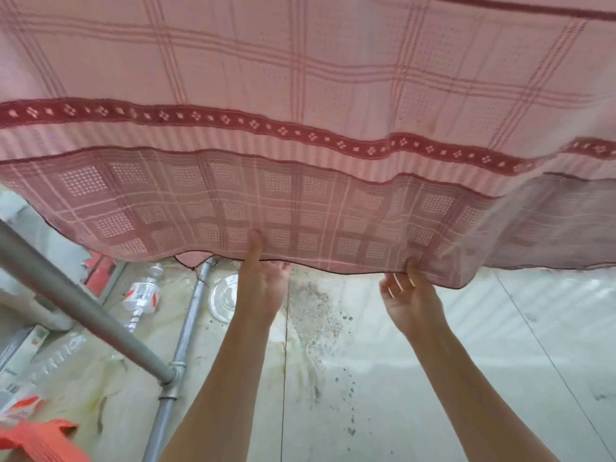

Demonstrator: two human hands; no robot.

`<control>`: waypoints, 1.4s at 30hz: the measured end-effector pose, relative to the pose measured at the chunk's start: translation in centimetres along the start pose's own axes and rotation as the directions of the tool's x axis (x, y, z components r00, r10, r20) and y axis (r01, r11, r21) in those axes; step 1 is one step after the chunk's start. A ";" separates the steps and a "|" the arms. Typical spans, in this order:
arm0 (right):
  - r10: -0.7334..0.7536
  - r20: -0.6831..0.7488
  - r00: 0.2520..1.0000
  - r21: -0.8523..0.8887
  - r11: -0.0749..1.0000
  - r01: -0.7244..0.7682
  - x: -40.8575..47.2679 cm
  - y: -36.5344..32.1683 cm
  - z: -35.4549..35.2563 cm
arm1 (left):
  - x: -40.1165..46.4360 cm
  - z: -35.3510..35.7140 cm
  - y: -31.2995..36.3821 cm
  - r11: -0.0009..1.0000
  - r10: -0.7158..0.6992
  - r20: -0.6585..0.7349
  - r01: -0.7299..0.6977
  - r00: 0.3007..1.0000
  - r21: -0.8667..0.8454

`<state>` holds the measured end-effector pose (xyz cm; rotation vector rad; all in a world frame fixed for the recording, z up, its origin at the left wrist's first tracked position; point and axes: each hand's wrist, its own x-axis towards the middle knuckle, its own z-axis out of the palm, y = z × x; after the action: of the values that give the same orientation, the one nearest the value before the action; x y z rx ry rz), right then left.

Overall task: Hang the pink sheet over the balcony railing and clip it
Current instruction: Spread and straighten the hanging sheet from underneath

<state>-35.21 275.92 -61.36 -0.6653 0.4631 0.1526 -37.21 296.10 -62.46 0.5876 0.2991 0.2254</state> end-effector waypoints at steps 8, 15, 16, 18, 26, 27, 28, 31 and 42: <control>0.020 0.043 0.999 -0.014 1.000 -0.019 1.7 -0.3 0.5 | 0.3 -1.8 1.0 0.984 0.128 -0.135 -0.143 0.983 -0.106; 0.151 0.310 0.939 0.090 0.978 -0.187 0.8 2.5 0.5 | -3.1 -4.6 1.0 0.966 0.230 -0.222 -0.250 0.948 -0.067; 0.177 0.328 0.928 0.074 0.974 -0.212 0.7 2.8 0.5 | -3.4 -5.0 1.0 0.965 0.232 -0.234 -0.253 0.944 -0.063; 0.214 0.338 0.917 0.021 0.972 -0.235 0.7 3.5 0.3 | -4.0 -5.5 0.8 0.963 0.247 -0.251 -0.266 0.936 -0.045; 0.171 0.281 0.944 -0.038 0.985 -0.168 0.2 4.1 -0.2 | -4.1 -5.4 0.2 0.955 0.288 -0.296 -0.297 0.911 0.016; 0.168 0.266 0.949 -0.040 0.986 -0.163 0.0 4.1 0.0 | -4.1 -5.4 0.2 0.954 0.290 -0.292 -0.300 0.911 0.013; 0.161 0.240 0.957 -0.038 0.987 -0.157 -0.2 4.2 0.1 | -4.0 -5.4 0.2 0.953 0.293 -0.289 -0.303 0.911 0.011; 0.153 0.179 0.972 -0.073 0.987 -0.142 -0.9 4.6 0.5 | -3.8 -5.4 0.3 0.955 0.289 -0.284 -0.296 0.914 0.019; 0.133 0.183 0.974 -0.026 0.991 -0.130 -0.5 5.6 1.0 | -3.9 -5.8 0.1 0.964 0.260 -0.256 -0.268 0.931 0.006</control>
<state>-36.89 280.89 -63.58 -0.6276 0.3278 0.3401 -42.86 298.02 -66.20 0.5695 0.4653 0.5677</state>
